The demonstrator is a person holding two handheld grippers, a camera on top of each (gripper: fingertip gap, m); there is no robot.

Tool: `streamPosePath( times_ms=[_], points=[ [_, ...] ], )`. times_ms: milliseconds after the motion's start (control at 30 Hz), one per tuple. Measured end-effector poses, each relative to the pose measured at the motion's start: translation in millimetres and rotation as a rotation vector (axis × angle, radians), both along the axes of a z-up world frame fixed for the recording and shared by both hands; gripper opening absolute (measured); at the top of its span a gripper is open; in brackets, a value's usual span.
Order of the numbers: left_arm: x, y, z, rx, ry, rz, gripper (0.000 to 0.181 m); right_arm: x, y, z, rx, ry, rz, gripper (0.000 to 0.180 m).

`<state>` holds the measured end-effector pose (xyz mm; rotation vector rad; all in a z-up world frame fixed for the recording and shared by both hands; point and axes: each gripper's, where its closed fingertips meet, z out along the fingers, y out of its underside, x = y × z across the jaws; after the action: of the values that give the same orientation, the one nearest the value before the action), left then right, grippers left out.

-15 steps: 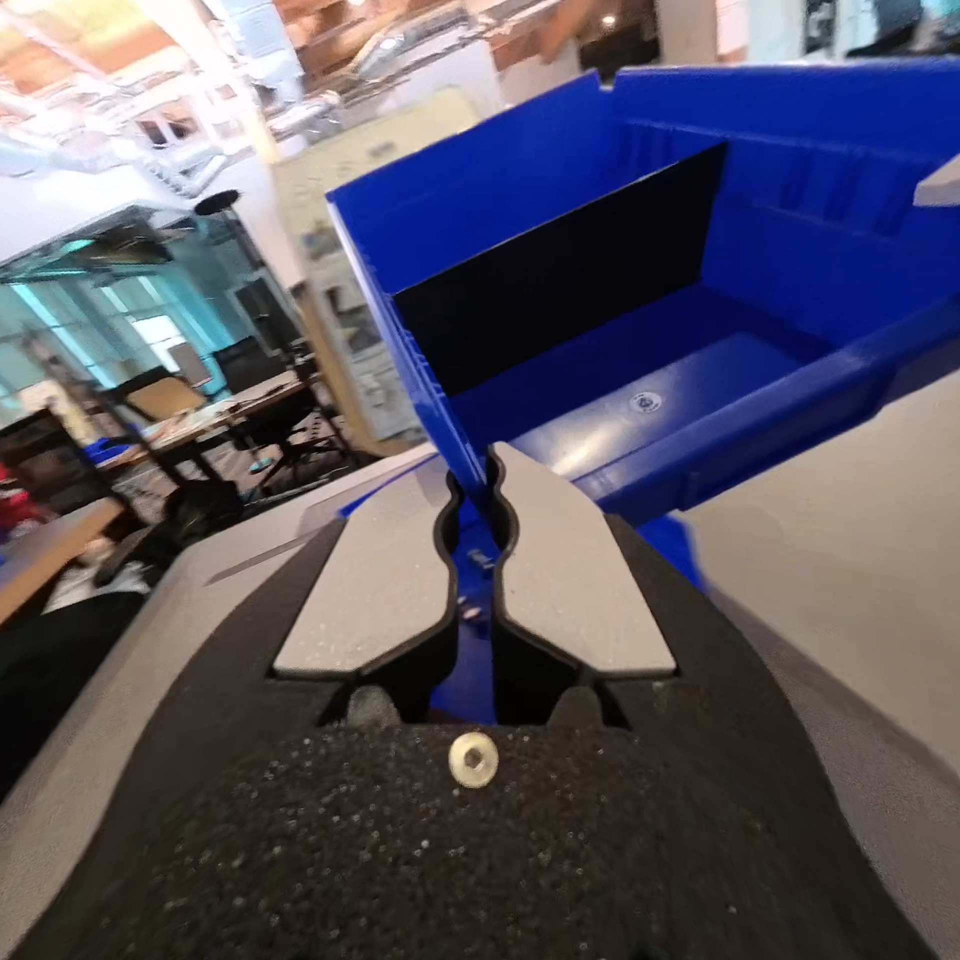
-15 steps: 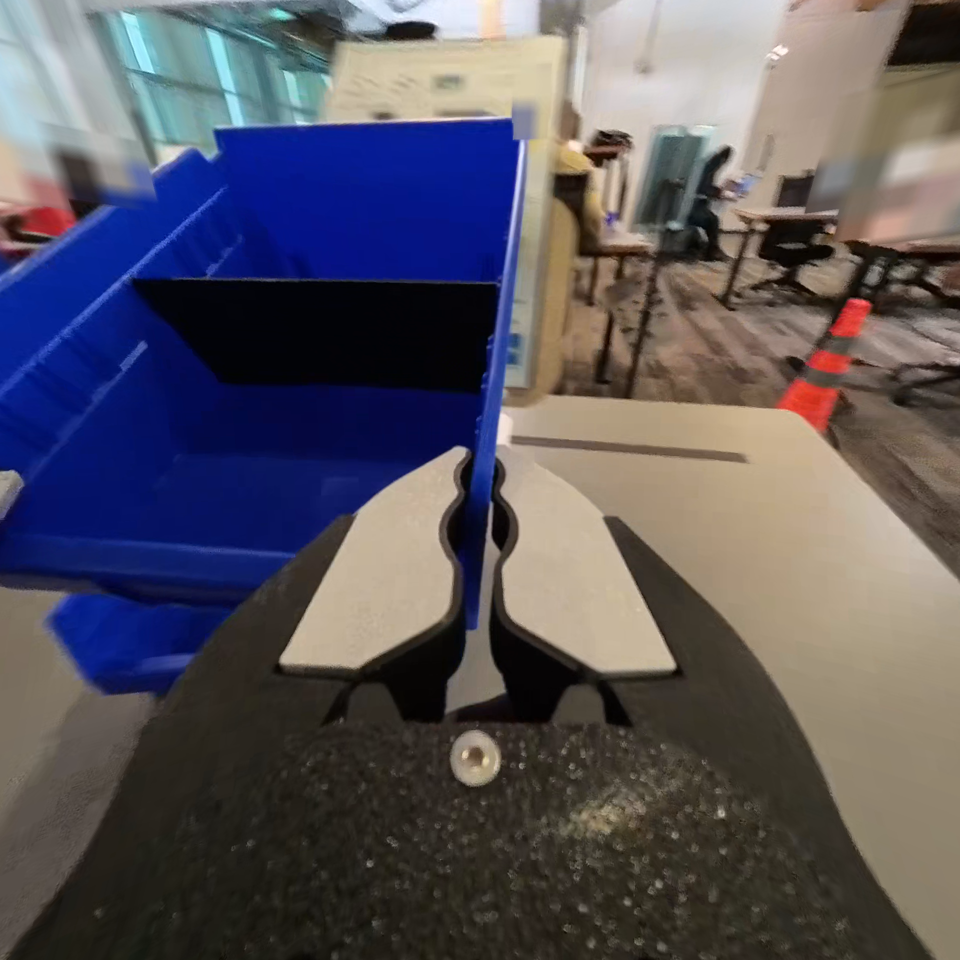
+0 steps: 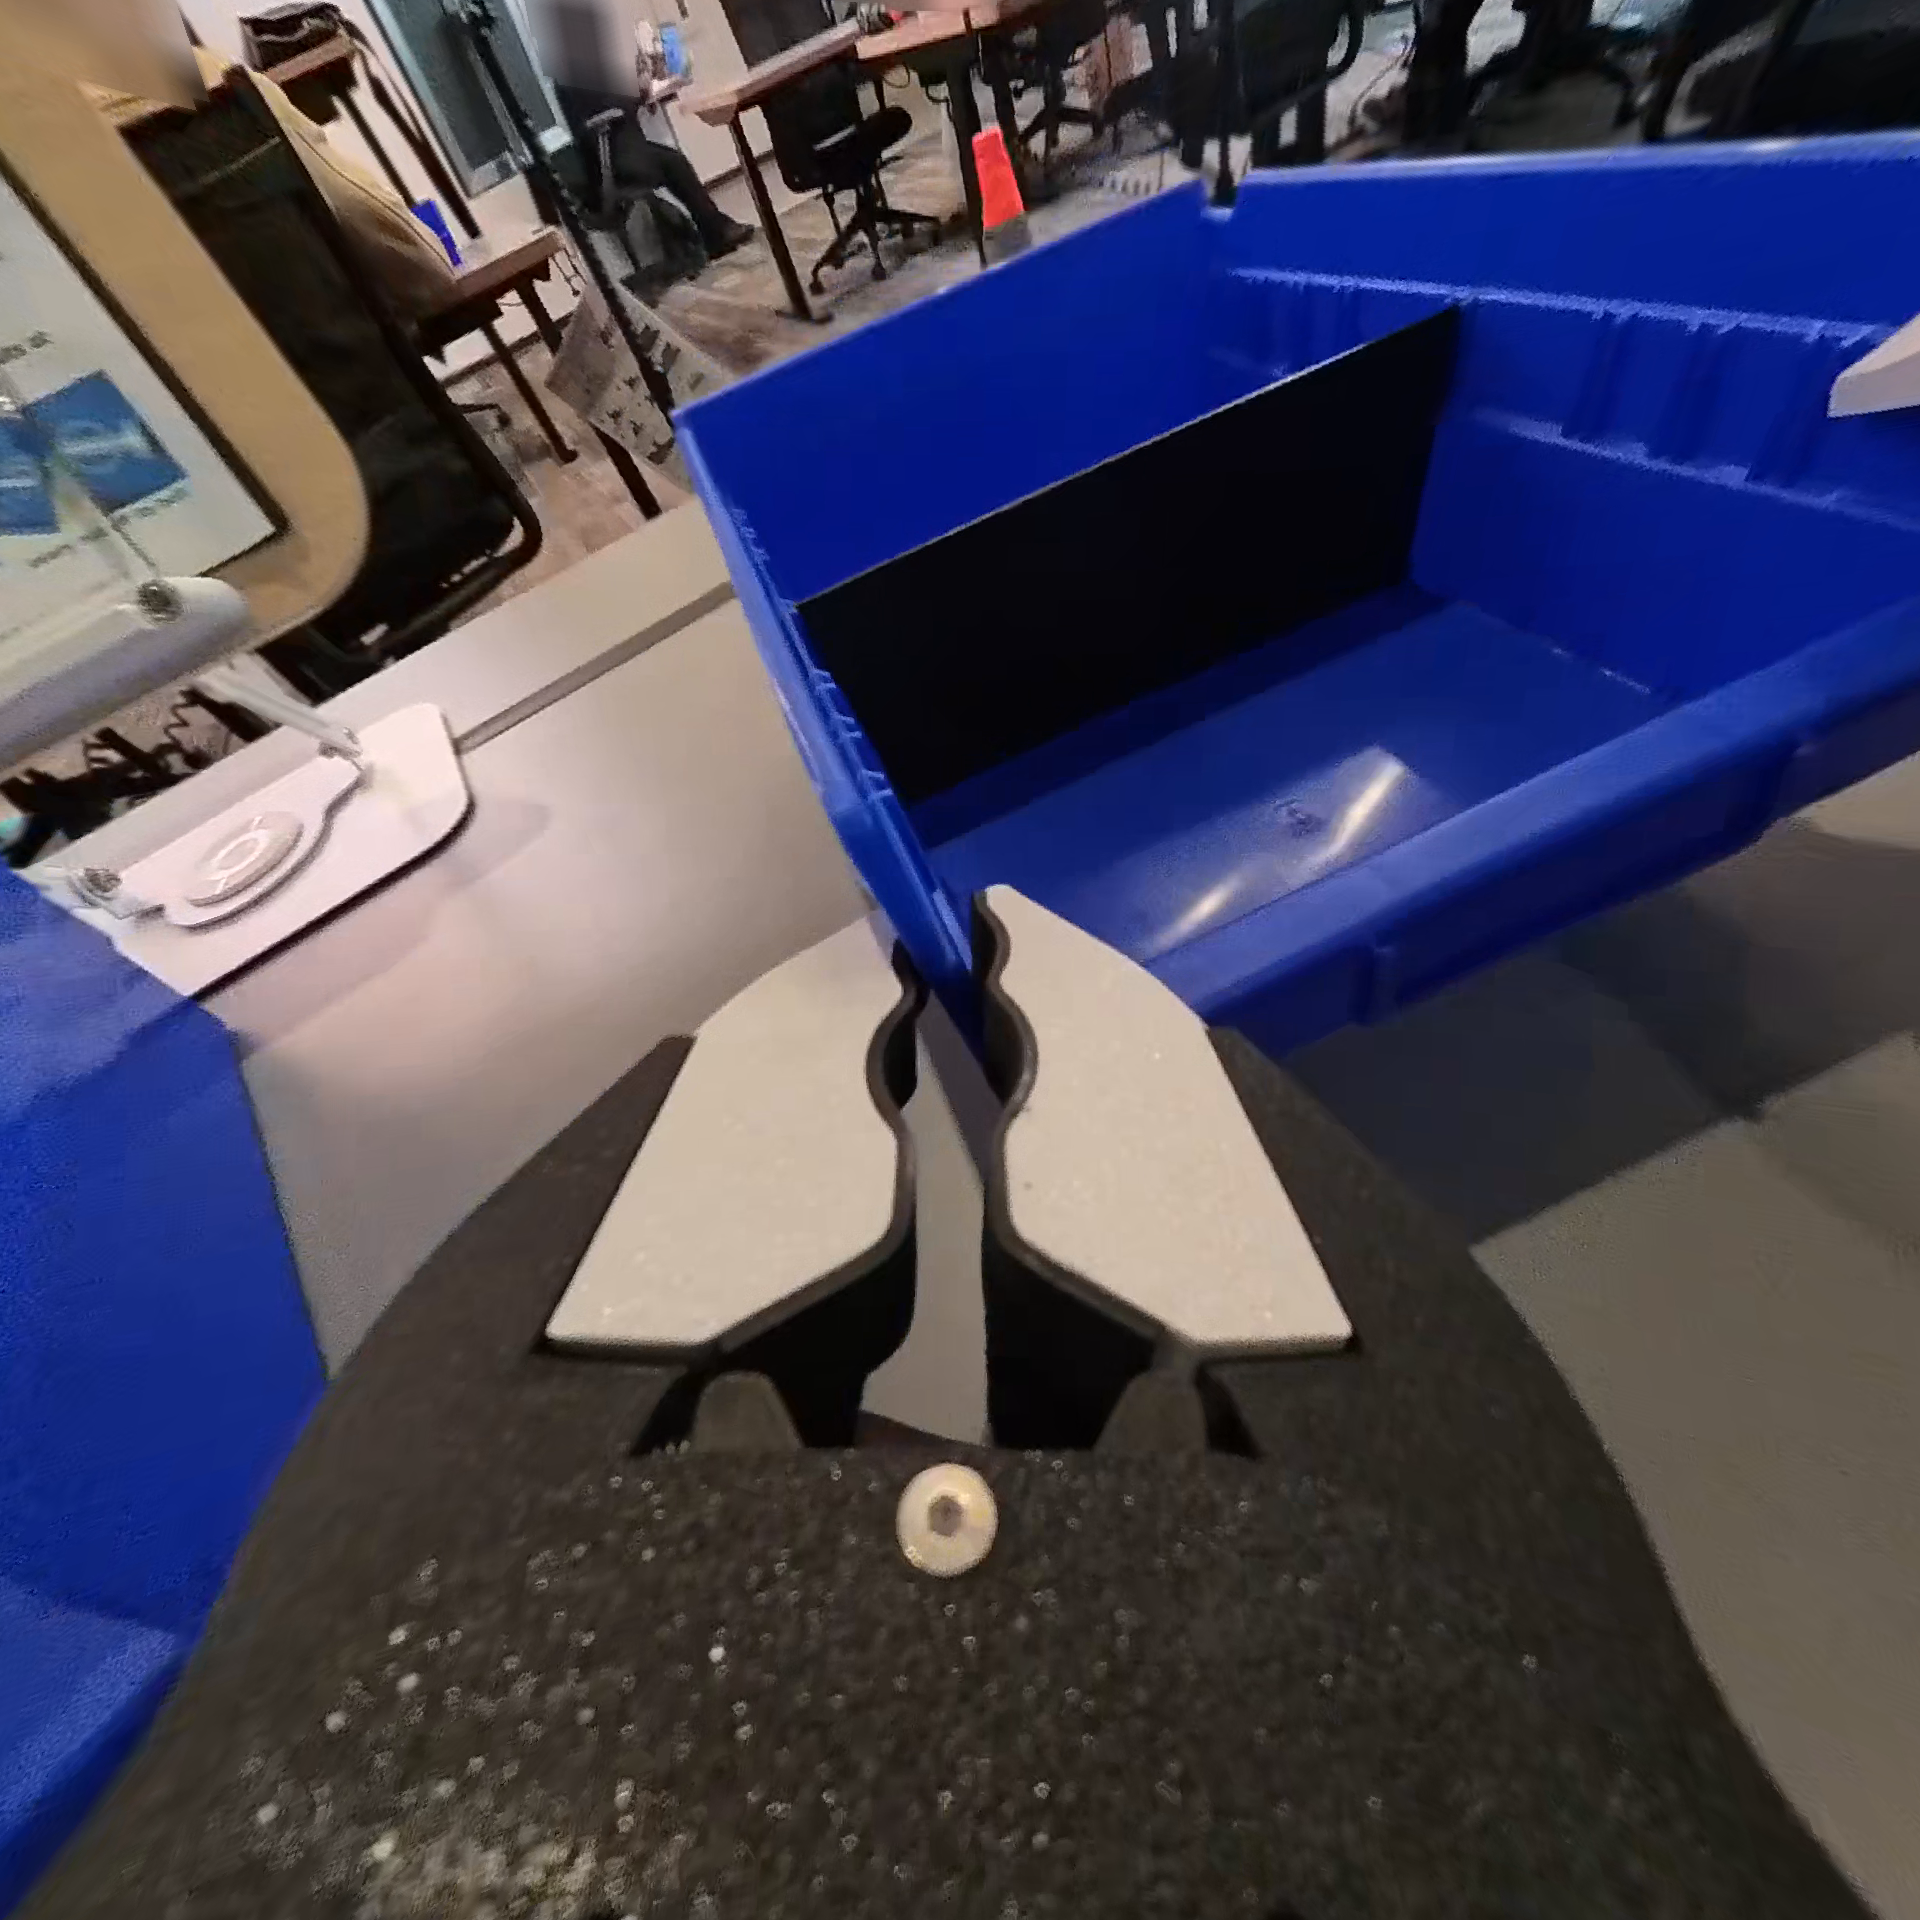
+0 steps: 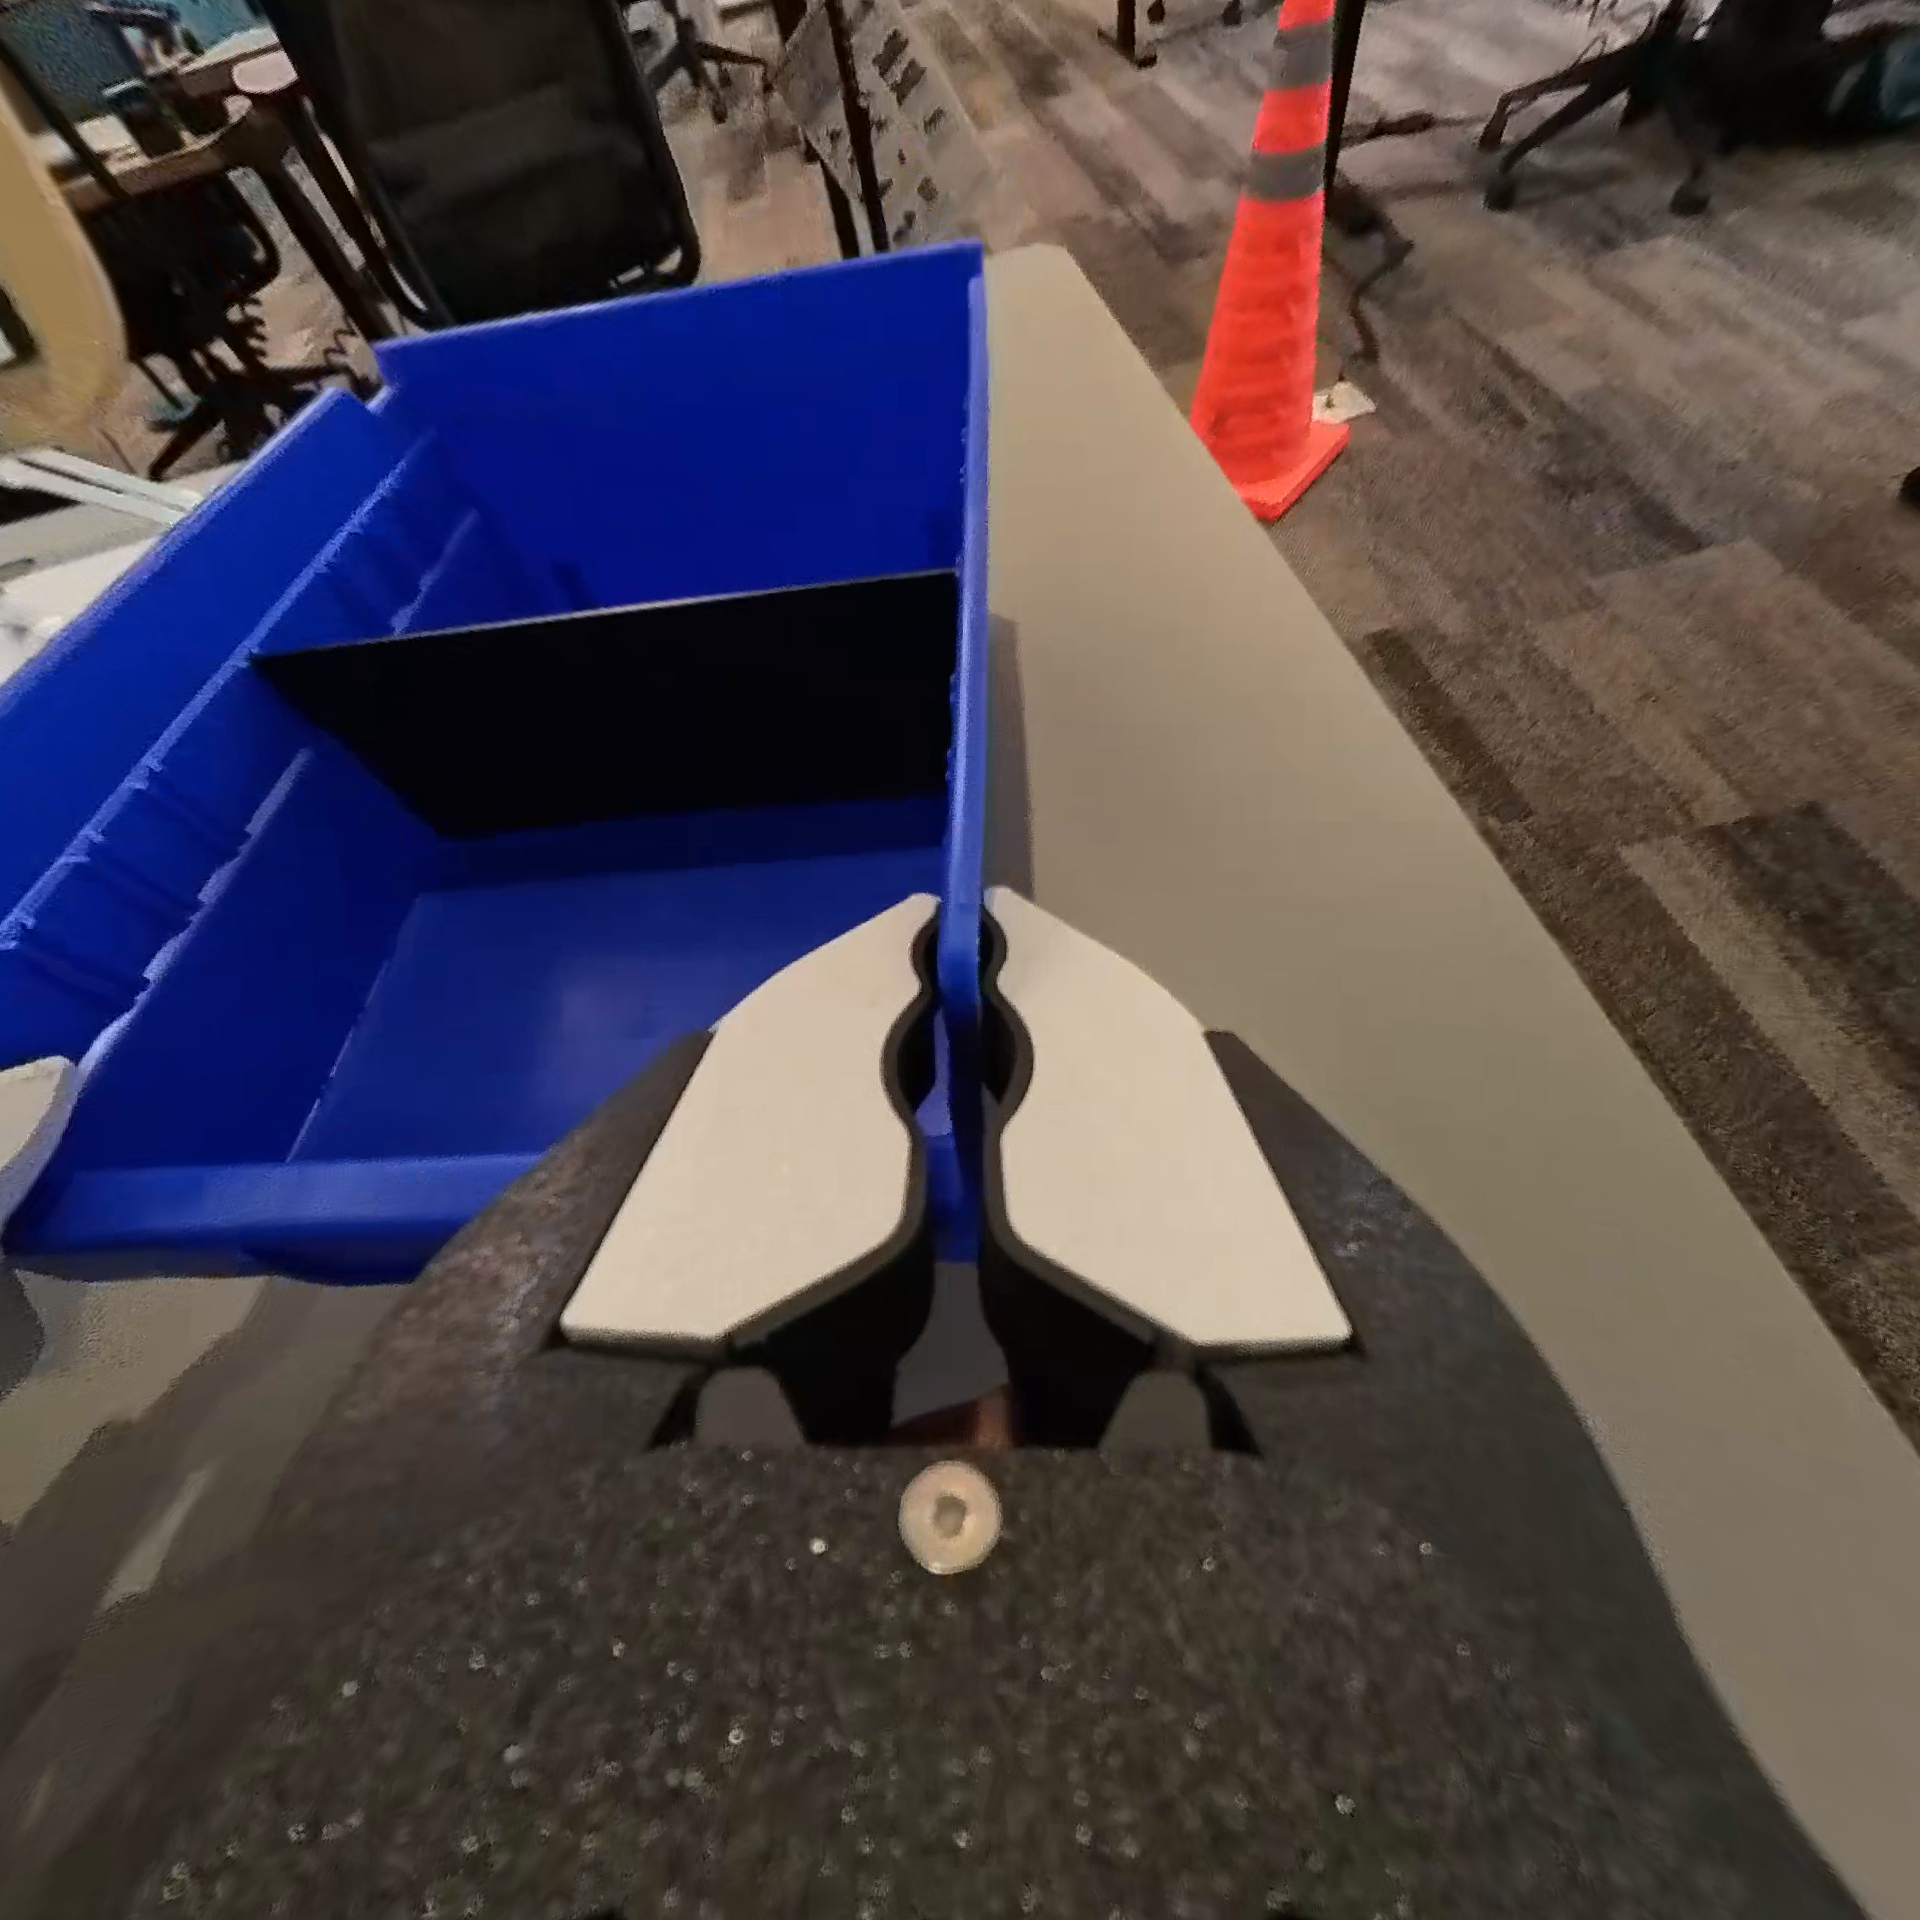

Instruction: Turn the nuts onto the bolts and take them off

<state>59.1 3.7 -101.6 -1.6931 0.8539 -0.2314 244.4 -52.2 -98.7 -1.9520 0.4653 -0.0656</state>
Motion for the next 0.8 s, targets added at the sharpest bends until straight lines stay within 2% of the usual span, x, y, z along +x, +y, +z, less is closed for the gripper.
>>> streamPosePath(
  times_ms=[200,367,433,500,567,633,733,800],
  points=[
    [23.5,-6.0,-17.9,0.017,0.053,-0.01,0.009,26.3,4.7,-10.8,0.017,0.03,0.004,0.003],
    [29.4,-11.5,-33.8,-0.041,0.076,-0.042,0.018,31.6,8.7,-25.7,0.001,0.058,0.032,0.003],
    [29.8,-14.2,-33.6,-0.079,0.058,-0.059,0.025,32.1,10.4,-25.6,0.009,0.07,0.042,0.003],
    [24.0,-22.0,-30.5,-0.102,0.075,-0.1,0.046,29.8,12.1,-27.8,-0.016,0.062,0.064,0.011],
    [5.2,-28.9,-23.4,-0.07,0.122,-0.144,0.068,23.9,10.8,-29.0,-0.04,0.053,0.084,0.032],
    [-27.0,-33.1,-15.9,-0.033,0.149,-0.159,0.075,21.8,4.5,-23.9,-0.03,-0.002,0.061,0.037],
    [-95.8,-44.9,-3.3,0.04,0.165,-0.18,0.067,15.9,-15.0,1.9,0.005,-0.138,-0.041,0.042],
    [-163.4,-33.4,23.8,0.155,0.148,-0.068,0.057,-17.0,-25.1,34.2,0.081,-0.222,-0.038,0.041]
  ],
)
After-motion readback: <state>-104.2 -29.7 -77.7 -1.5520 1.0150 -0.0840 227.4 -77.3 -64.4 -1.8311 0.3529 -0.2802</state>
